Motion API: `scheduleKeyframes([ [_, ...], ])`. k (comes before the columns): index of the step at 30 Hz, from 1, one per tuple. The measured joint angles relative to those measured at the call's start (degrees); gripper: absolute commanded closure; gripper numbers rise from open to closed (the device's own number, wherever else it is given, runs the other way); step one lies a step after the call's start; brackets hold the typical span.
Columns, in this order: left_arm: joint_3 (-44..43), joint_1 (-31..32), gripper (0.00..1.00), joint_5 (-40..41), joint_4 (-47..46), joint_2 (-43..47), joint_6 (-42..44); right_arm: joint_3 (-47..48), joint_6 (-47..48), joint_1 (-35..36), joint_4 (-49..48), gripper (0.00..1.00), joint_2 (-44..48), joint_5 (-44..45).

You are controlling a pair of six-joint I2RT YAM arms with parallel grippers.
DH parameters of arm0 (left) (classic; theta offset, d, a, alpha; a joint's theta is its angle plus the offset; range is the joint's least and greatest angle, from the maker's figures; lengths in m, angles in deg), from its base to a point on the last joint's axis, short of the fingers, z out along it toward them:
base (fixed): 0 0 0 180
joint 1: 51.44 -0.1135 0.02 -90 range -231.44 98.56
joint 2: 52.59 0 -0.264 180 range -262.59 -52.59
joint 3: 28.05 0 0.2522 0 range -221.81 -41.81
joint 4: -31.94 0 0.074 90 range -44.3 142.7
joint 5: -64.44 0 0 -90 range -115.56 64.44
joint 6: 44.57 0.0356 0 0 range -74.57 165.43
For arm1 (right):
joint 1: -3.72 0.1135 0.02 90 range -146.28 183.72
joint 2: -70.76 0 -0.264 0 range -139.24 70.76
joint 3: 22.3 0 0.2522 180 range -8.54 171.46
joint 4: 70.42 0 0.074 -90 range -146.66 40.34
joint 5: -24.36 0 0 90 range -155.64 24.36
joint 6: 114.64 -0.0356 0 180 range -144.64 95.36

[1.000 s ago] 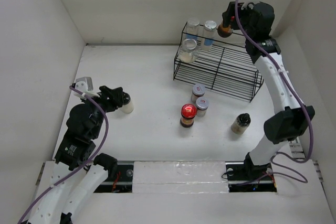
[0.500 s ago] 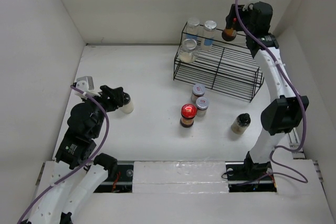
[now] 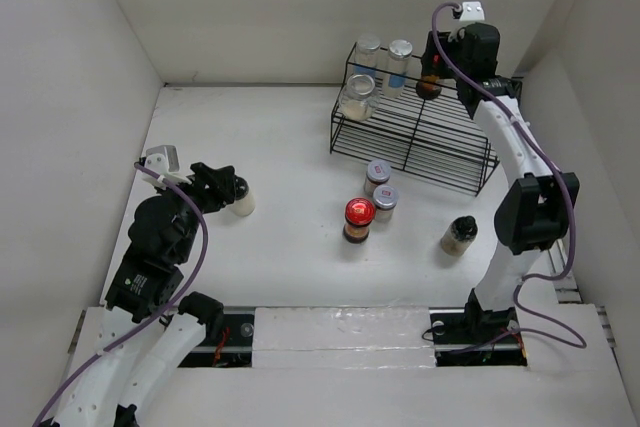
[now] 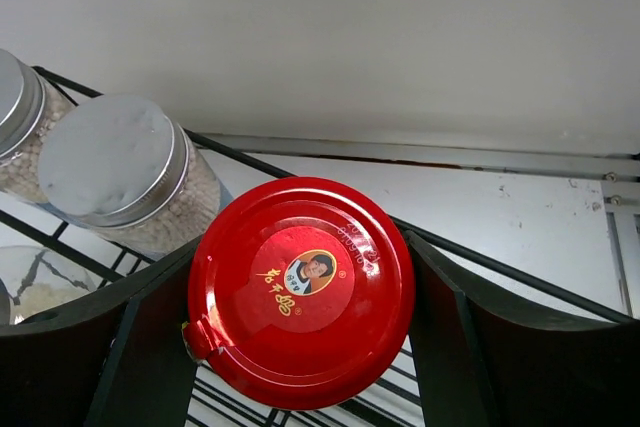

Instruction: Organize the condiment bottles

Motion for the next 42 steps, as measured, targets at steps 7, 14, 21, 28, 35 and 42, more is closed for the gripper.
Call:
scheduleKeyframes([
  [7, 0.00, 0.00, 0.44, 0.00, 0.00, 0.00, 0.00, 0.02, -0.26, 0.39, 0.07, 0.34, -3.48, -2.34],
  [14, 0.00, 0.00, 0.44, 0.00, 0.00, 0.00, -0.02, 0.50, -0.94, 0.46, -0.98, 0.12, -4.66, -3.56],
  [21, 0.00, 0.00, 0.44, 0.00, 0.00, 0.39, -0.02, 2.56, -2.12, 0.48, -0.96, 0.01, -2.08, -3.45],
  [28, 0.00, 0.00, 0.59, -0.20, 0.00, 0.76, 0.00, -15.76, -4.26, 5.22, -7.82, 1.00, 22.47, 0.46],
  [35, 0.00, 0.00, 0.80, -0.79, 0.02, 1.18, 0.26, -48.19, -8.90, 28.28, -18.08, 0.34, 45.83, 5.86],
  [42, 0.00, 0.00, 0.61, -1.27, 0.02, 1.03, 0.37, -56.65, -10.43, 39.87, -8.35, 0.00, 46.90, 10.58],
])
